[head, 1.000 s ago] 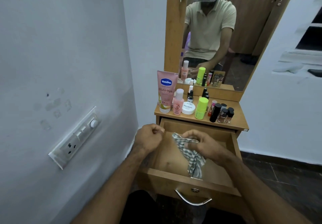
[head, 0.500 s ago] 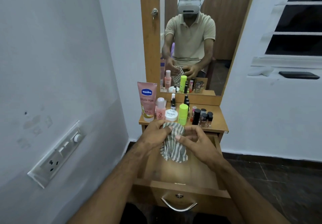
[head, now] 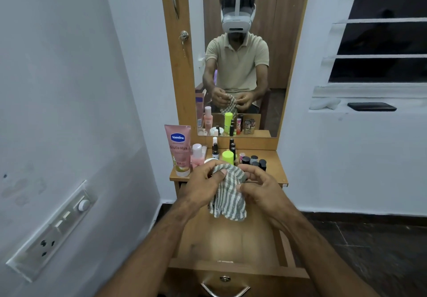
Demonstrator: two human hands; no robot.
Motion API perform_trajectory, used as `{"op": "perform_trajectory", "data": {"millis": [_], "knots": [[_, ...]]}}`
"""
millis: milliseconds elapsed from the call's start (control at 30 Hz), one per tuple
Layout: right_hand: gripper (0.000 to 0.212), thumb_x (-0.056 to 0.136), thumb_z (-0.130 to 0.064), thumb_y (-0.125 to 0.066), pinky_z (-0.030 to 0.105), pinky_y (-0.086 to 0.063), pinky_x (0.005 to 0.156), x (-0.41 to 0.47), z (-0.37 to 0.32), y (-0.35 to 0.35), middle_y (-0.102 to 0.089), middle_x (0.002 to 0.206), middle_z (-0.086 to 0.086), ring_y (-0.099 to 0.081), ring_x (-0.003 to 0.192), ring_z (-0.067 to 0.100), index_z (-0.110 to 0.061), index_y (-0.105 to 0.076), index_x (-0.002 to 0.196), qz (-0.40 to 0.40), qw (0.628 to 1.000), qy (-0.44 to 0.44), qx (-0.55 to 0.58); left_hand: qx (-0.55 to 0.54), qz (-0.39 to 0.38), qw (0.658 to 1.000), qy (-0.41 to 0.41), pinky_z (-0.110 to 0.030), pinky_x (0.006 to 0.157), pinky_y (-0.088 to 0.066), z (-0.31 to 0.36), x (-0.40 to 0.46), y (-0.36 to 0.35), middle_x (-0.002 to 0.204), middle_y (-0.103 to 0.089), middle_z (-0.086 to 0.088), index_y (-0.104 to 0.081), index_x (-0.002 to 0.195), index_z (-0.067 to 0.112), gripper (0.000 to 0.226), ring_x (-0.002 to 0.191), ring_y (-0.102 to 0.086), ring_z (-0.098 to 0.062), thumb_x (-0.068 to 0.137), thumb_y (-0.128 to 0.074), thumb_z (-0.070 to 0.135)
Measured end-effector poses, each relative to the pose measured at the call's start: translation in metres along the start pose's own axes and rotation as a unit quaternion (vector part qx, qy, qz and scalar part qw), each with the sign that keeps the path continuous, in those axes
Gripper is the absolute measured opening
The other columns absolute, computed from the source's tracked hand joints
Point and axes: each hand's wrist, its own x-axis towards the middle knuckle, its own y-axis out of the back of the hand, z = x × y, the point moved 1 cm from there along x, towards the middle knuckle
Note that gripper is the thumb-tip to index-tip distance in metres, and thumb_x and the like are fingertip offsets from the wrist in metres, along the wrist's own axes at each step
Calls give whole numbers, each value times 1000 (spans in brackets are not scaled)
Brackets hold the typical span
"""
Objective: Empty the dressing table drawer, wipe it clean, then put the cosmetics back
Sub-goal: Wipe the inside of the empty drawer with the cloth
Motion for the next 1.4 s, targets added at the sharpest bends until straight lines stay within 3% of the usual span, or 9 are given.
{"op": "perform_trajectory", "data": {"millis": [133,300,400,600,800,933,1067,1233,1400], "knots": [[43,86,7,-67,39,-61,76,6,-1,1,-73,111,7,-74,95,24,-17,-65,122,47,999,-9,26,-59,4,998,26,-34,82,-60,2,3,-5,99,-77,5,-70,111,30,18,93,-73,-13,103,-55,21],[39,87,-30,-78,39,-61,84,1,4,-2,-77,106,8,-75,98,26,-11,-66,119,-6,996,-88,34,-132,18,990,48,-37,76,-62,11,7,-9,94,-77,0,-71,106,27,19,86,-74,-17,104,-54,20],[34,90,-18,-75,41,-60,88,1,-1,1,-77,106,8,-74,99,24,-11,-65,121,8,998,-50,28,-107,0,993,52,-39,78,-62,13,11,-7,94,-77,0,-72,102,30,16,87,-74,-19,101,-59,20],[25,99,-22,-63,38,-62,82,4,-17,4,-77,103,-4,-75,93,13,-25,-66,123,-2,986,41,-164,-31,-65,995,67,-32,71,-61,21,16,-2,92,-78,0,-69,106,21,31,82,-76,-16,79,-85,25],[26,97,-48,-59,25,-59,73,3,-18,1,-61,107,0,-67,89,10,-29,-66,113,39,960,91,-263,-7,-59,996,59,-31,68,-62,29,20,-1,88,-78,-2,-68,105,17,13,78,-76,-18,92,-72,17],[45,86,-48,-76,26,-59,75,1,-8,9,-73,111,-4,-73,97,15,-31,-56,122,-68,992,-19,-102,-17,-56,998,28,-29,69,-61,30,19,-3,92,-77,-1,-70,105,22,10,83,-75,-20,96,-67,18],[62,76,-41,-87,27,-59,83,-3,3,26,-72,114,-8,-72,103,15,-30,-51,124,-87,990,-23,-108,-55,-18,998,27,-27,64,-60,31,22,-4,90,-77,2,-70,105,26,10,80,-75,-14,98,-65,21],[57,79,-23,-86,37,-62,79,5,-19,62,-72,120,12,-71,107,32,-9,-54,123,32,995,35,89,-50,27,998,-26,-22,65,-57,46,37,-13,95,-76,3,-70,110,21,13,82,-72,-9,98,-64,21],[36,82,-12,-80,29,-60,71,39,-64,92,-75,109,7,-75,95,21,-14,-59,112,152,976,114,109,-87,40,994,-53,-25,57,-56,80,76,-34,91,-76,-6,-56,110,17,21,75,-74,-12,95,-70,14]]}}
